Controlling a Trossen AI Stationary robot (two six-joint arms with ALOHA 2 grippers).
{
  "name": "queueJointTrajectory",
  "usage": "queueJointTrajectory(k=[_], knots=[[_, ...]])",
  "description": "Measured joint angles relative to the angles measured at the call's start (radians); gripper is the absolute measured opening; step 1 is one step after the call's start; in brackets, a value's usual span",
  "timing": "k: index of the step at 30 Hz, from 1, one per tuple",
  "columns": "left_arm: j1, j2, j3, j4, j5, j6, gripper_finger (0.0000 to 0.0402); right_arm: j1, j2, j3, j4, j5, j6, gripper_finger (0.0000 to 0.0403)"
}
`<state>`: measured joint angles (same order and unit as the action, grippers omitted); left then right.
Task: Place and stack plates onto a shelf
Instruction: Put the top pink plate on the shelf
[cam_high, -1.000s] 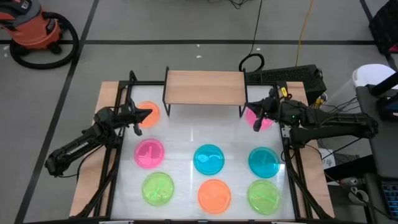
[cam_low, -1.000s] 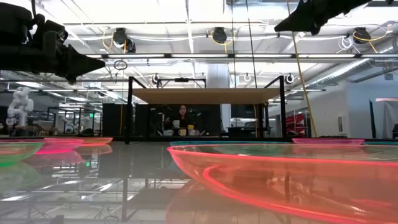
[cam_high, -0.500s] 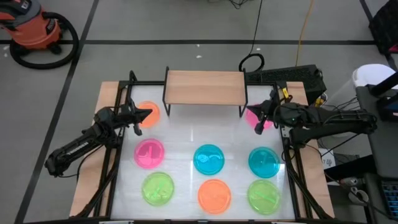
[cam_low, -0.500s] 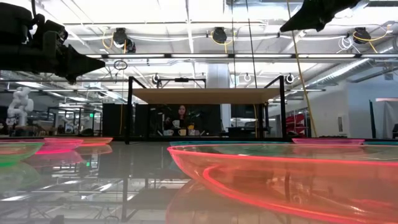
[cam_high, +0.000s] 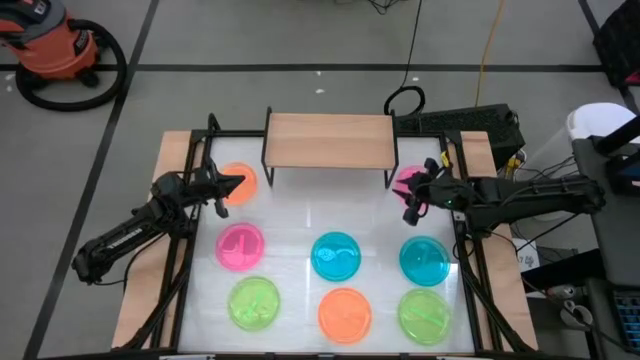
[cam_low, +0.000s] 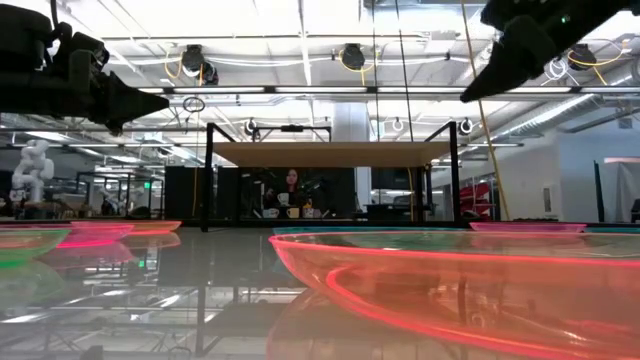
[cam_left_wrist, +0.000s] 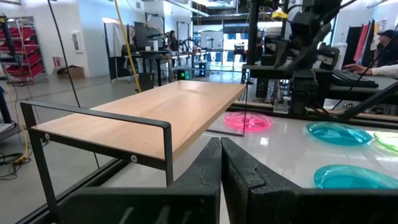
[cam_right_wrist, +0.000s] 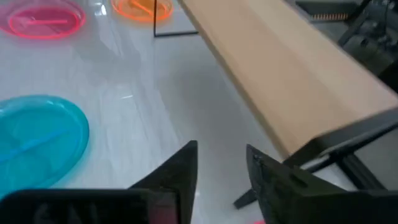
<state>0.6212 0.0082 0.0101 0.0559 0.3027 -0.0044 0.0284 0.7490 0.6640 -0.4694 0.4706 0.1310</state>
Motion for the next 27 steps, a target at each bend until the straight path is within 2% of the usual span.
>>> queueJointTrajectory(k=[4, 13, 27], knots=[[0.0, 0.0, 0.0, 0.0, 0.0, 0.0, 0.0004, 0.0, 0.001, -0.039, 0.001, 0.0, 0.057, 0.0138], [0.0, 0.0, 0.0, 0.0, 0.0, 0.0, 0.0004, 0.0, 0.04, -0.155, 0.039, -0.003, 0.102, 0.0141], [0.0, 0.0, 0.0, 0.0, 0.0, 0.0, 0.0004, -0.043, 0.064, -0.343, 0.086, -0.003, 0.277, 0.0141]])
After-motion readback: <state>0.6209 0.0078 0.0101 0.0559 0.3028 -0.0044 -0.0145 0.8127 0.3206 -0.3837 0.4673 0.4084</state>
